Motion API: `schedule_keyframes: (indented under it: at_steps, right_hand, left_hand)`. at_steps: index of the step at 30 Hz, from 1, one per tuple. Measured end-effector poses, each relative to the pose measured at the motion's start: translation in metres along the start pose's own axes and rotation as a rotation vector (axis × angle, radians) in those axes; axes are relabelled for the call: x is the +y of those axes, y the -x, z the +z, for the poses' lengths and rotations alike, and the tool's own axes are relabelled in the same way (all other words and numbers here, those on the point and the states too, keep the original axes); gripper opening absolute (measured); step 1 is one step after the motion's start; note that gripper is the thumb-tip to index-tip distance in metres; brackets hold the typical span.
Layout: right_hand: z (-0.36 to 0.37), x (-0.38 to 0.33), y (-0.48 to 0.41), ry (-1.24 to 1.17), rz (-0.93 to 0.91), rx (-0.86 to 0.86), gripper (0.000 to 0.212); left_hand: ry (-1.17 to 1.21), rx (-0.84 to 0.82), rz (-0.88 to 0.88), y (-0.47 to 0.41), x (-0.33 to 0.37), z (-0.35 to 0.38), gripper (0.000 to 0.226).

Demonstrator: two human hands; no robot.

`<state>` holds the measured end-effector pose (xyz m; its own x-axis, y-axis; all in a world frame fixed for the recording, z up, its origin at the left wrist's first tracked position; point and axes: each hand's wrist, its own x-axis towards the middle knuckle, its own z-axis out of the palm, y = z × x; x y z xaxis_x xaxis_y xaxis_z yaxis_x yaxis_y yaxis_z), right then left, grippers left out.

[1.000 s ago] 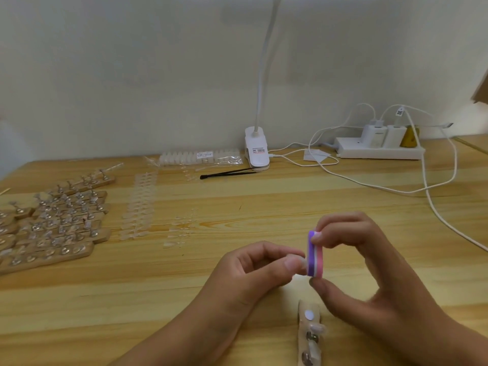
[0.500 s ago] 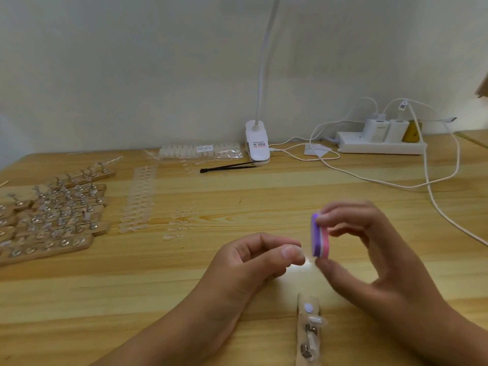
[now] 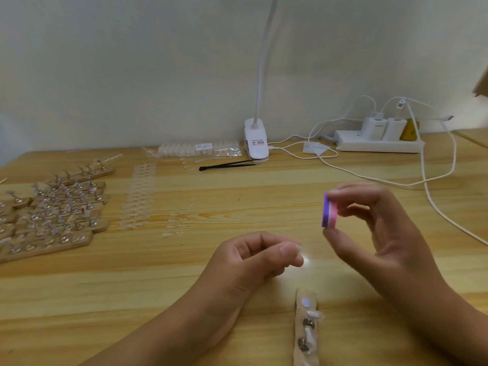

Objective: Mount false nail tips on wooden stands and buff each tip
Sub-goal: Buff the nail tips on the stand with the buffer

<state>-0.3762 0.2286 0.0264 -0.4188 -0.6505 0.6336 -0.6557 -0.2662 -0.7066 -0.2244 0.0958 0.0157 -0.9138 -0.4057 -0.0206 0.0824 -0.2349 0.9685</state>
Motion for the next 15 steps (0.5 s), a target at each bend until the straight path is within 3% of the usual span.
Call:
schedule_keyframes:
  at_steps: [6, 15]
  right_hand:
    - [0.010, -0.007, 0.011, 0.134, -0.246, -0.165, 0.034]
    - [0.011, -0.006, 0.012, 0.186, -0.294, -0.169, 0.032]
  left_hand:
    - [0.063, 0.005, 0.002, -0.002, 0.000, 0.000, 0.027]
    - [0.095, -0.001, -0.005, -0.002, 0.002, 0.001, 0.029]
